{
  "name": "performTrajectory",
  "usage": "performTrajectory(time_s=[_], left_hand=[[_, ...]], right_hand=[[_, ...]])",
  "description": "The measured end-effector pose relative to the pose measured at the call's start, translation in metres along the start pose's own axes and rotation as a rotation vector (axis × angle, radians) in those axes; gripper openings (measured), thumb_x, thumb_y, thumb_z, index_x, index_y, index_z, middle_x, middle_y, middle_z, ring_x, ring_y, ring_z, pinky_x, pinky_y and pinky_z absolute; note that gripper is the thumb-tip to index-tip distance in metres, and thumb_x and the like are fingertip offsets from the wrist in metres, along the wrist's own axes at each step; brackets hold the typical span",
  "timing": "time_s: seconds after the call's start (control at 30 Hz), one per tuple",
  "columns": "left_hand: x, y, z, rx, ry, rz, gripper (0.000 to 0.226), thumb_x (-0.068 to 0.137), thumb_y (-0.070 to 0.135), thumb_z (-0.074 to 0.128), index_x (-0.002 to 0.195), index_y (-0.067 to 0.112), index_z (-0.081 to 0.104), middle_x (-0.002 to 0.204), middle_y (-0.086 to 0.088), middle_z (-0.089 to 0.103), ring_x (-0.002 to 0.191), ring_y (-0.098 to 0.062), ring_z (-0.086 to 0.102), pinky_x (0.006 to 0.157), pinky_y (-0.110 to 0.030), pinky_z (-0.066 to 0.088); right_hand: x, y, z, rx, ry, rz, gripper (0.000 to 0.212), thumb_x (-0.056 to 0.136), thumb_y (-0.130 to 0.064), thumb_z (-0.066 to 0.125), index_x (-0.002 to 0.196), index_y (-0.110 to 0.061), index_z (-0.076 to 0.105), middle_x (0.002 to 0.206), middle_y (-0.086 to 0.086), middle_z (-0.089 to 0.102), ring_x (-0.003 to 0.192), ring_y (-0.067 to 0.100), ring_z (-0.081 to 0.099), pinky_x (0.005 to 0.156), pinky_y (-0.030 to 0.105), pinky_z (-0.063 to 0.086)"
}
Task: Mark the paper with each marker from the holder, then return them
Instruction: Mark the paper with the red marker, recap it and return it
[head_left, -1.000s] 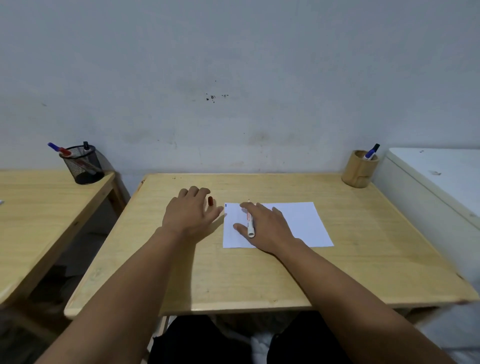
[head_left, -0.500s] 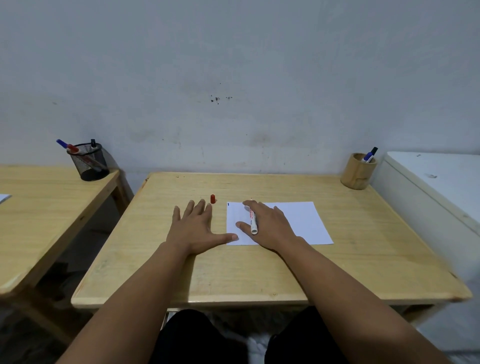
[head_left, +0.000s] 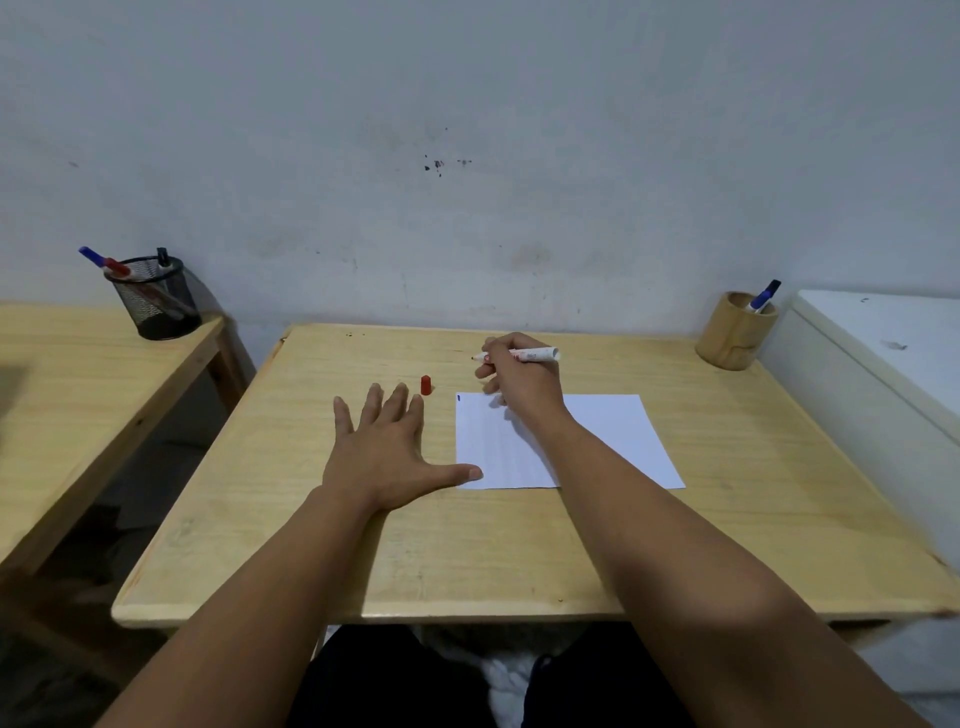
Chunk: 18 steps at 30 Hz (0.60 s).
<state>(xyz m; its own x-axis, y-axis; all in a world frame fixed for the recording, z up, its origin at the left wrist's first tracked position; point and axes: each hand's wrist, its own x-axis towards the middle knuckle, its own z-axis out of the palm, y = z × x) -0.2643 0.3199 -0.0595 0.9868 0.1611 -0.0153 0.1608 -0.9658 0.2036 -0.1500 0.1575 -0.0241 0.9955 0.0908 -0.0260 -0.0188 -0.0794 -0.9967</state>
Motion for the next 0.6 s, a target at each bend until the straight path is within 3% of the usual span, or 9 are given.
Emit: performTrajectory(time_s=[0.07,0.2,0.37,0.53,0.6], left_hand=[[0.0,0.0,0.0,0.004,0.009,-0.011,0.143,0.052,0.111,0.028,0.164,0.023,0.015,0.174,0.0,0.001,0.159,-0.025,-0.012,0.122,-0.066,-0.011],[0.002,-0.002,0.0,0.003,-0.027,-0.011,0.144,0.049,0.112,0.027,0.164,0.026,0.013,0.174,0.001,0.001,0.16,-0.025,-0.009,0.123,-0.064,-0.007],[0.008,-0.018,-0.011,0.055,-0.108,0.06,0.142,0.049,0.111,0.029,0.164,0.032,0.008,0.174,0.002,-0.001,0.16,-0.024,-0.006,0.125,-0.062,0.001],[0.002,-0.02,-0.003,0.024,-0.05,0.081,0.137,0.054,0.109,0.031,0.164,0.032,0.006,0.174,0.003,-0.003,0.159,-0.023,-0.014,0.123,-0.063,-0.009],[0.001,-0.02,-0.002,0.02,-0.043,0.085,0.136,0.055,0.109,0.03,0.164,0.031,0.006,0.173,0.003,-0.004,0.159,-0.022,-0.016,0.123,-0.064,-0.011]], right_hand=[[0.004,0.004,0.005,-0.017,-0.034,0.024,0.026,0.097,-0.033,0.072,0.092,-0.008,0.077,0.083,0.013,0.081,0.062,0.017,0.064,0.051,0.025,0.047],[0.005,0.021,0.01,-0.027,-0.052,0.008,0.047,0.097,-0.046,0.075,0.089,0.0,0.07,0.065,0.004,0.069,0.053,0.015,0.061,0.049,0.024,0.046],[0.007,0.034,0.012,0.027,-0.049,0.017,0.04,0.098,-0.034,0.076,0.086,0.003,0.067,0.062,0.005,0.069,0.052,0.018,0.06,0.051,0.026,0.045],[0.006,0.038,0.014,-0.023,-0.034,0.016,0.032,0.095,-0.029,0.074,0.07,-0.014,0.06,0.073,0.017,0.077,0.06,0.019,0.069,0.055,0.031,0.05],[0.006,0.039,0.014,0.016,-0.026,0.024,0.029,0.093,-0.022,0.07,0.068,-0.01,0.058,0.074,0.021,0.076,0.061,0.022,0.068,0.058,0.033,0.051]])
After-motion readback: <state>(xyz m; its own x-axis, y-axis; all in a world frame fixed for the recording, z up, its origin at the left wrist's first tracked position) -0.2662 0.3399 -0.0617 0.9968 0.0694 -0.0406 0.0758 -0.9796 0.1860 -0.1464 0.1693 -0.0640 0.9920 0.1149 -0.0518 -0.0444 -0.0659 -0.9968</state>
